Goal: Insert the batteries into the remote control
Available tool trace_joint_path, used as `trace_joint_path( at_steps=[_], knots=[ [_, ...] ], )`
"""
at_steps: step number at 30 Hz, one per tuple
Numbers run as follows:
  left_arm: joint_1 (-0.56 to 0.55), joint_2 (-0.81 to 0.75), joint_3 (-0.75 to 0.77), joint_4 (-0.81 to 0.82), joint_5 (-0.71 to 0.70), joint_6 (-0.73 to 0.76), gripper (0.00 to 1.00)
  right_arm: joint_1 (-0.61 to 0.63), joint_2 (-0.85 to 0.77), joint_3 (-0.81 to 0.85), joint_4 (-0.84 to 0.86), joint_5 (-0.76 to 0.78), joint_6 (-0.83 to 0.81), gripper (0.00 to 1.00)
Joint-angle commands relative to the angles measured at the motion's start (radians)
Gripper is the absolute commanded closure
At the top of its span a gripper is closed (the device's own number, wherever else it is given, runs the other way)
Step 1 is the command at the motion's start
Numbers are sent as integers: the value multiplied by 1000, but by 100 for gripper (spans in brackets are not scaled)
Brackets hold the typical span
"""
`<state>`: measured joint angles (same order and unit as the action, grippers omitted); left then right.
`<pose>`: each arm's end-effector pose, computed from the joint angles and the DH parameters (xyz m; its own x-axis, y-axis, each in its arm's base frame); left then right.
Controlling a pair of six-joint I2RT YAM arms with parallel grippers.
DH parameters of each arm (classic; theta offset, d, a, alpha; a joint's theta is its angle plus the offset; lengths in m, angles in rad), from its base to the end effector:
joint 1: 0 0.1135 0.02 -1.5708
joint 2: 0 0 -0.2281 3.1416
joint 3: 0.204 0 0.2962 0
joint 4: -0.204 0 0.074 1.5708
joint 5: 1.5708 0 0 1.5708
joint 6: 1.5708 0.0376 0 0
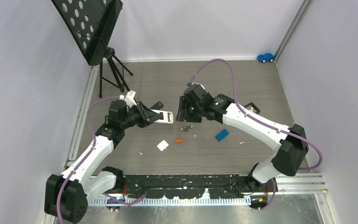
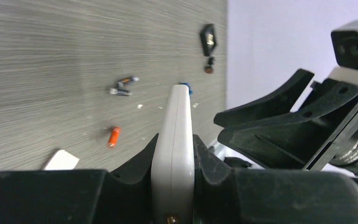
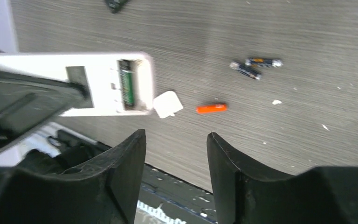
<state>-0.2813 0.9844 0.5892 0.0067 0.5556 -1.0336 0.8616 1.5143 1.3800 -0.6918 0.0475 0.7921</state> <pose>0.2660 -0.0975 0.2071 -0.7918 -0.5310 -0.3019 0.0480 0.4387 -0.8974 0.2477 0.2859 0.2798 -0.8610 0.0885 -0.5009 -0.1768 0.8712 0.4579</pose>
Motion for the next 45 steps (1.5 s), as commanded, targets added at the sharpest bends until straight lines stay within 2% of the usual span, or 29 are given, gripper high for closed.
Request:
trace_joint_path(
  at_steps=[1,6,8,12,15,20,28,34,39,45],
  knots=[
    [1,-19,63,-167,-163,145,100,-3,0,-90,25,59,-33,42],
    [1,-25,66,-262,-257,191,100,30,114,-135,83,44,-153,41],
    [1,-32,64,-271,-263,197,100,34,178,-100,47,41,-138,41],
    [1,-52,61,-296,-295,215,100,53,269,-17,-32,76,17,44],
    [1,-70,64,-316,-321,229,100,59,344,16,-86,65,183,53],
    [1,-117,50,-323,-334,235,100,96,343,-38,-26,61,371,53],
    [1,-154,45,-347,-364,264,100,120,400,-22,-58,15,515,50],
    [1,-155,47,-351,-366,278,100,122,441,-13,-68,15,548,51],
    [1,-158,53,-360,-365,289,100,119,460,-15,-67,40,560,58],
    [1,-162,54,-350,-316,296,100,119,458,-19,-73,64,530,89]
  ],
)
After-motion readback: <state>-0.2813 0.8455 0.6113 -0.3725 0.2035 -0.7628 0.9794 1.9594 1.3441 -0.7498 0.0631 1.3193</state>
